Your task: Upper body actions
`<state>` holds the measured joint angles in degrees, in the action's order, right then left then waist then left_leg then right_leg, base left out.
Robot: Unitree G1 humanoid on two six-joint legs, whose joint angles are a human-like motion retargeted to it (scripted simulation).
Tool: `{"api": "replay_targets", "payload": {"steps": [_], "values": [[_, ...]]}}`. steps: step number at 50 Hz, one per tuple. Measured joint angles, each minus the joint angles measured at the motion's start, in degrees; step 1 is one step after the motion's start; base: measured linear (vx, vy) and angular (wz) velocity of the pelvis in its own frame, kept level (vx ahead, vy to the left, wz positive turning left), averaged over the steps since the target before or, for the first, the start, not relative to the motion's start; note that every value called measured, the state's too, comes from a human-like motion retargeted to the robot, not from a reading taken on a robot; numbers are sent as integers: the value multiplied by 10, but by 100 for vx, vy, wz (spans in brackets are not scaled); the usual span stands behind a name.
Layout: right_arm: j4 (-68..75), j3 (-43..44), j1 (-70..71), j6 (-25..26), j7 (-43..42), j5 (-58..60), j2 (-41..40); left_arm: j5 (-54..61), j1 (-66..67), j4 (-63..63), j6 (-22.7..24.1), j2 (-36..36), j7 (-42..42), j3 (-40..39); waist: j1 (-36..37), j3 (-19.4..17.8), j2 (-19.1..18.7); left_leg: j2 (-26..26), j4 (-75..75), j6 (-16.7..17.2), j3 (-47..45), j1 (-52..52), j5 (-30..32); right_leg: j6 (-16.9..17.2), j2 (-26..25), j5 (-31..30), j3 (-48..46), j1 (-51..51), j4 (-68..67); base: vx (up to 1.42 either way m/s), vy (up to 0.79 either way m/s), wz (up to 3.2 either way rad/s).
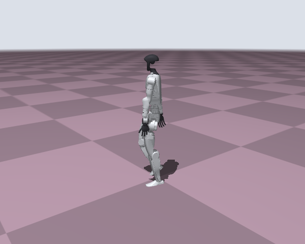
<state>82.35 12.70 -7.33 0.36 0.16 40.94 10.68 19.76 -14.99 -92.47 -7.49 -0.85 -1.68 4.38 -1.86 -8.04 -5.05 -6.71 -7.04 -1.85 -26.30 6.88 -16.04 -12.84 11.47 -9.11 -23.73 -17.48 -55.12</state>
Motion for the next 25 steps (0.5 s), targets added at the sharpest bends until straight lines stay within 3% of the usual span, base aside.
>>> {"api": "replay_targets", "payload": {"steps": [4,8,13,18,25], "values": [[47,13,-38,35,8,15,23,-18,-121,94,8,11,-61,-25,-80,-35,-1,-9,-15,-16,28,-8,2,-19,85,68,-12,-142,-235,-26,15,89],[91,34,-78,80,21,44,46,-58,-241,174,31,-5,-131,-17,-142,-60,-5,-36,-37,-23,66,-21,2,-19,88,83,3,-292,-341,-12,3,86],[117,70,-112,109,17,44,63,-78,-320,251,50,-23,-187,-9,-172,-69,-10,-51,-57,-37,88,-27,-8,-20,82,93,-8,-395,-335,0,3,11],[103,94,-101,98,9,-12,60,-68,-331,289,78,-24,-200,-24,-185,-68,-19,-65,-66,-37,88,-36,-14,-19,55,83,-21,-390,-272,-4,-2,-12],[41,78,-52,67,41,-56,12,-51,-250,251,75,-21,-151,-13,-172,-37,-24,-70,-46,-26,66,-45,-2,-5,22,44,-35,-242,-165,-2,-6,-17]]}}
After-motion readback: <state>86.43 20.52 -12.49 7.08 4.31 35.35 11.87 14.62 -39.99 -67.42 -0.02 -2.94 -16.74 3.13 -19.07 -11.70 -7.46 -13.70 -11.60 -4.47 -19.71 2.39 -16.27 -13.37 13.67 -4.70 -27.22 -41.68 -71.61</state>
